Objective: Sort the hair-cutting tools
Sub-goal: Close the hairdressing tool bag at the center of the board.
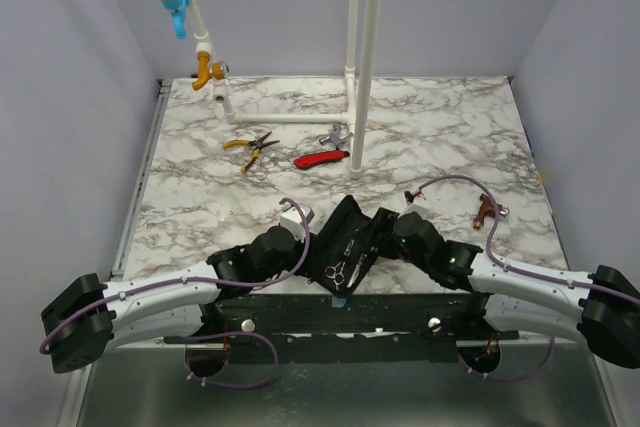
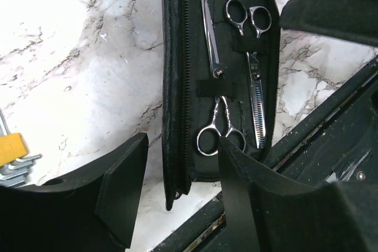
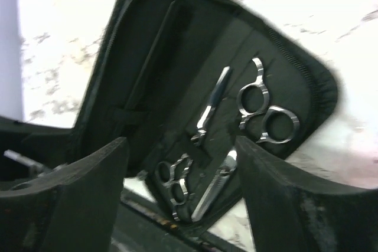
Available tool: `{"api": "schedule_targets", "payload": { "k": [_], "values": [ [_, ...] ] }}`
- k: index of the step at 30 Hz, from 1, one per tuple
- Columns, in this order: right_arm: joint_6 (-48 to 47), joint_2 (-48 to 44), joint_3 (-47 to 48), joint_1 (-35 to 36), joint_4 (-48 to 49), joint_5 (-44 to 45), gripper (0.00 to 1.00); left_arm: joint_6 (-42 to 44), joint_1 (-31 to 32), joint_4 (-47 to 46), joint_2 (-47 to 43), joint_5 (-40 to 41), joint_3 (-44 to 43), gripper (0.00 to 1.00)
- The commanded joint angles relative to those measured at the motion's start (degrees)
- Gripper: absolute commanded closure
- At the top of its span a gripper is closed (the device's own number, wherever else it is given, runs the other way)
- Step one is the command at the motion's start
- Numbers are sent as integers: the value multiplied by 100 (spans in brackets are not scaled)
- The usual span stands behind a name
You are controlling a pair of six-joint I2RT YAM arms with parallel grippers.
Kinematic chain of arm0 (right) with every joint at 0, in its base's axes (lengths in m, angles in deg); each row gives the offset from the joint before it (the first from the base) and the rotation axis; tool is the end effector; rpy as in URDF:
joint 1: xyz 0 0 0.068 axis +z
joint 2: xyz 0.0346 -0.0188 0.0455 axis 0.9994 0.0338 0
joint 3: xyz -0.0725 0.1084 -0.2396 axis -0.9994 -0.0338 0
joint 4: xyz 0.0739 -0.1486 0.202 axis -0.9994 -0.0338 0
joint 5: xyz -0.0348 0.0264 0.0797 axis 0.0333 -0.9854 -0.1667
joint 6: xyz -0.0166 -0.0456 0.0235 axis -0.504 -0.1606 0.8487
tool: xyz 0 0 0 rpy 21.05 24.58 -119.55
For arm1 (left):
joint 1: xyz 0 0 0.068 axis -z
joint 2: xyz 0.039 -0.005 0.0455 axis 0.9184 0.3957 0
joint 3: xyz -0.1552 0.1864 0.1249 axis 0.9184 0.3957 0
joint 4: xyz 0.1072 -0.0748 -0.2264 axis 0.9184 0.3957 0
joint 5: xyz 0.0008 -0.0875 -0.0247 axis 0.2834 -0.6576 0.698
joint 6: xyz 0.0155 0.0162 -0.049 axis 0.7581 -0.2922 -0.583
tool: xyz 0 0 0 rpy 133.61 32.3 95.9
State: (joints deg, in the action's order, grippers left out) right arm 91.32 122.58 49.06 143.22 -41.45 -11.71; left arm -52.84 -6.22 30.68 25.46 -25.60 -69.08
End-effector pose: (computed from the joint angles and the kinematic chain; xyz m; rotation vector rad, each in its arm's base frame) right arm 0.1253 0.1600 0.1873 0.2475 2.2305 0.7741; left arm 0.1000 -0.1641 0.1800 0.3949 2.2035 -0.7701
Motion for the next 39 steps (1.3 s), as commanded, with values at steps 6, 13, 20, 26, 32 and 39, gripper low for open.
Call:
{"api": "schedule_targets", "payload": {
  "k": [6, 13, 20, 26, 32, 39],
  "values": [
    [812, 197, -220, -233, 1553, -1362, 14, 397, 96, -365, -555, -422, 99, 46],
    [801, 825, 284, -379, 1300, -1438, 13, 610, 438, -467, -335, -663, -39, 46],
    [768, 1020, 218, -662, 856, -1547, 23, 813, 893, -557, 80, -686, -307, 48],
    [773, 828, -254, -756, 767, -1608, 41, 749, 1151, -246, 139, -49, -507, 45],
    [749, 717, -617, -797, 947, -1562, 59, -357, 1163, 711, -751, 1011, -123, 34],
    [763, 570, -988, -904, 1379, -1477, 75, -1924, 1187, 2230, -1182, 1444, 23, 34]
  ]
}}
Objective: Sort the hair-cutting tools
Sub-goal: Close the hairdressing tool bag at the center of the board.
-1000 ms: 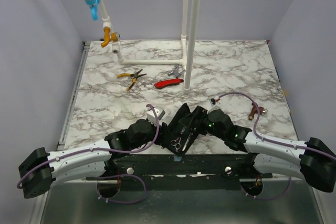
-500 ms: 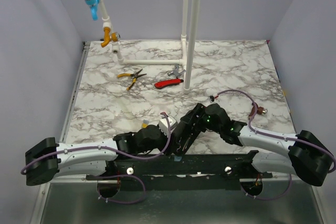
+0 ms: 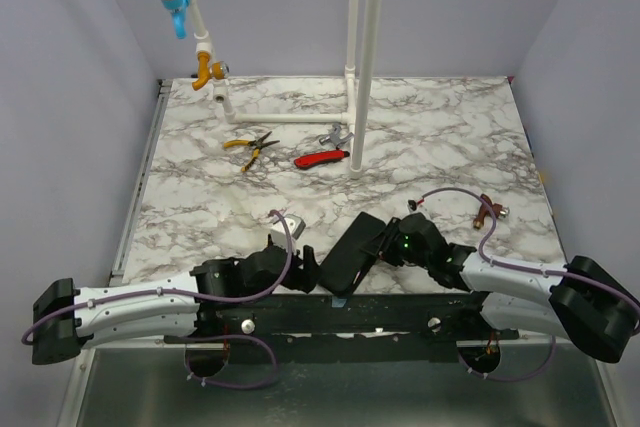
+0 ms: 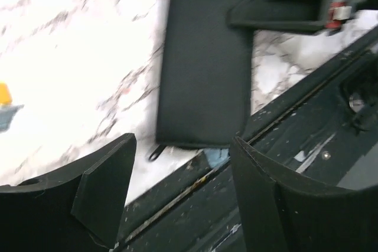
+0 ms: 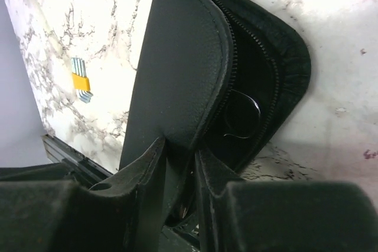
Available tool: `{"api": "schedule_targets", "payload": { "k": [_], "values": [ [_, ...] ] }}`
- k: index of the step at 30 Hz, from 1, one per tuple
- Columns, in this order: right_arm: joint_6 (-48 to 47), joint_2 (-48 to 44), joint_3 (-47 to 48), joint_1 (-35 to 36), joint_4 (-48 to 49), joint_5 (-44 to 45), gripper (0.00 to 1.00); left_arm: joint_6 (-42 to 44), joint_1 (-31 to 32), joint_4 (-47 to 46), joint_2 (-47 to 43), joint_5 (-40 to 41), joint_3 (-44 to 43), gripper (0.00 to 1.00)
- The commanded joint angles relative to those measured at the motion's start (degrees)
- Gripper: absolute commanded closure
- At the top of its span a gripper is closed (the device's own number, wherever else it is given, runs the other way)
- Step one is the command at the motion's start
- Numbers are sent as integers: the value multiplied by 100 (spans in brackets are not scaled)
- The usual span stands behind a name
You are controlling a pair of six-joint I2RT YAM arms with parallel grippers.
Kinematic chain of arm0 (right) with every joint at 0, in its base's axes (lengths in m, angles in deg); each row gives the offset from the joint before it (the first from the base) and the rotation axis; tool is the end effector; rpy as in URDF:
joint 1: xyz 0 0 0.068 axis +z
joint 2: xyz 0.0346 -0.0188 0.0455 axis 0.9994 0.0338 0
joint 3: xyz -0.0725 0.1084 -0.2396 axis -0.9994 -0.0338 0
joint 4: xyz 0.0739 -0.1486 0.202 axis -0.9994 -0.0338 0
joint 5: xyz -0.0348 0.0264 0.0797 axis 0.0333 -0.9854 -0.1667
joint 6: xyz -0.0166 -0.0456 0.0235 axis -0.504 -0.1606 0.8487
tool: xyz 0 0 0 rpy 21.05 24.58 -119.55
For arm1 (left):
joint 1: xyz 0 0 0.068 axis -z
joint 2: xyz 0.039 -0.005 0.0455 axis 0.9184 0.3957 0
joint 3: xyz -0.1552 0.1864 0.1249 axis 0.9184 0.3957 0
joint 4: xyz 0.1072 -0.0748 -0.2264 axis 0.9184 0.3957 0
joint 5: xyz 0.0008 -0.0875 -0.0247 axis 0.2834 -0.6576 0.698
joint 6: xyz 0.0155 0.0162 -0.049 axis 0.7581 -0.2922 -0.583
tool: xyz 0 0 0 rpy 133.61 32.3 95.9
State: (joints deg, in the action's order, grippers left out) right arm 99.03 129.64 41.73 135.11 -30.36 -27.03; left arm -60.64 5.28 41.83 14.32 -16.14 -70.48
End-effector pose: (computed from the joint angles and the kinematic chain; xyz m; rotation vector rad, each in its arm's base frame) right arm 0.1378 0.1449 0.1409 0.4259 2.3857 0.9442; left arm 0.0630 -0.1555 0.2023 0.3537 2.1722 -0.8320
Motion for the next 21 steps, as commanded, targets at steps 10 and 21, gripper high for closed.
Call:
{"api": "schedule_targets", "payload": {
  "k": [10, 21],
  "values": [
    [178, -594, -688, -269, 730, 146, 92, -1210, 63, 888, 640, -169, 190, 42],
    [104, -499, -768, -438, 806, -92, 92, -228, 56, 395, 1700, -608, -266, 40]
  ]
}}
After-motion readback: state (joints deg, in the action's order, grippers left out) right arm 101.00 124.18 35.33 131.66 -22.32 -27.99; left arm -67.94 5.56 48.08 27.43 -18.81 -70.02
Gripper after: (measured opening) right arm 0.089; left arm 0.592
